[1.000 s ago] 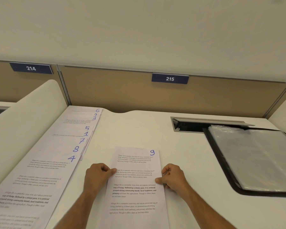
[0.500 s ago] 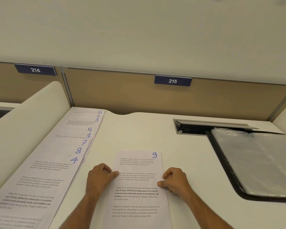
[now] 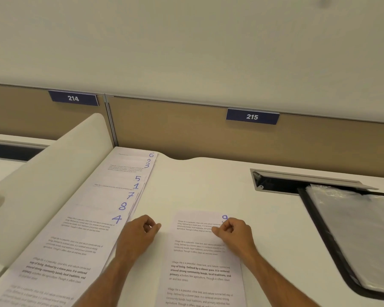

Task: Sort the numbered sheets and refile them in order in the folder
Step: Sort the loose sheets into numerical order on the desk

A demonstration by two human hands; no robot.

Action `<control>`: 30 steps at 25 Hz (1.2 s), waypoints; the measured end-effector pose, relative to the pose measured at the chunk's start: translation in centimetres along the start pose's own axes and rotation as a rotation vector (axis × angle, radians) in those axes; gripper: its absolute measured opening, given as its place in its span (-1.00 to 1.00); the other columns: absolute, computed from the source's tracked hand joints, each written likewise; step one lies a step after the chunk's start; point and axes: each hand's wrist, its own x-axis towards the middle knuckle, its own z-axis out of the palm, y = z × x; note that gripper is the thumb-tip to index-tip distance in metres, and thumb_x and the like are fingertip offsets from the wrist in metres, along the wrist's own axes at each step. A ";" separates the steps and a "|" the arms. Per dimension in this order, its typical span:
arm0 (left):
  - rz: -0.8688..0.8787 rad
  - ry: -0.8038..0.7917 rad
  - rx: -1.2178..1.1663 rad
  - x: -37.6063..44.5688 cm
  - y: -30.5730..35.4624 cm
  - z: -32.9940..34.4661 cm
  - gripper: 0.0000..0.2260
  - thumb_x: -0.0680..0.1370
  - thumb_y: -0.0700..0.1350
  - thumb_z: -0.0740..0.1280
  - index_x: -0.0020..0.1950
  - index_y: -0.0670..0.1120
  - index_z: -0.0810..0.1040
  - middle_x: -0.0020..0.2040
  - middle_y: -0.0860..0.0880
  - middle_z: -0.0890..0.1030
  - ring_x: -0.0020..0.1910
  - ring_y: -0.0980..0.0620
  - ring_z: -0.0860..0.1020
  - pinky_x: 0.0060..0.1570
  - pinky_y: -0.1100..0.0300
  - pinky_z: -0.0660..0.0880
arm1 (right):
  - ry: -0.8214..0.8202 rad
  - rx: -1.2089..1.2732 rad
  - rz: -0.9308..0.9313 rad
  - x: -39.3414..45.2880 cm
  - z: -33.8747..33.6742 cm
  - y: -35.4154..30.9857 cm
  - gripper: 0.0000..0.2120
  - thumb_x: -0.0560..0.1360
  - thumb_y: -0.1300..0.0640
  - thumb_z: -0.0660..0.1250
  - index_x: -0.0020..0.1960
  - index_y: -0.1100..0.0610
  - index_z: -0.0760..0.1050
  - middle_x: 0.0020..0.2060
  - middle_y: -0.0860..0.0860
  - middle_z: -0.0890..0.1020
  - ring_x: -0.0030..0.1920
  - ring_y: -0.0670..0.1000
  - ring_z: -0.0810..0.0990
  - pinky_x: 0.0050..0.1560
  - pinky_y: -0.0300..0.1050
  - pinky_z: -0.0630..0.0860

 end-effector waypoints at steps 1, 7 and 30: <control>0.030 0.023 0.043 0.5 -0.5 -0.7 -0.85 0.50 0.09 0.46 -0.20 0.11 0.55 -0.29 0.16 0.61 -0.24 0.19 0.57 -0.23 0.19 0.49 | 0.005 -0.010 -0.046 0.3 0.9 -0.7 -0.76 0.37 -0.01 0.58 -0.28 0.09 0.57 -0.39 -0.04 0.63 -0.41 -0.15 0.49 -0.22 -0.13 0.56; 0.241 0.164 0.231 4.4 -5.8 -4.3 -0.63 0.47 0.25 0.37 0.11 0.03 0.62 0.03 0.12 0.65 0.04 -0.04 0.58 0.00 0.01 0.48 | -0.070 -0.267 -0.422 2.3 7.3 -4.9 -0.74 0.48 -0.14 0.42 0.08 -0.02 0.57 0.02 -0.18 0.62 0.05 -0.13 0.53 0.08 -0.19 0.48; -0.014 -0.065 0.652 5.7 -12.8 -6.6 -0.06 0.41 0.57 -0.28 0.63 0.02 -0.24 0.63 0.06 -0.24 0.60 0.09 -0.25 0.54 -0.12 -0.30 | -0.443 -0.371 -0.292 7.9 24.8 -16.5 -0.81 0.46 -0.07 0.45 0.03 -0.04 0.60 0.00 -0.07 0.66 0.13 0.03 0.60 0.20 -0.03 0.50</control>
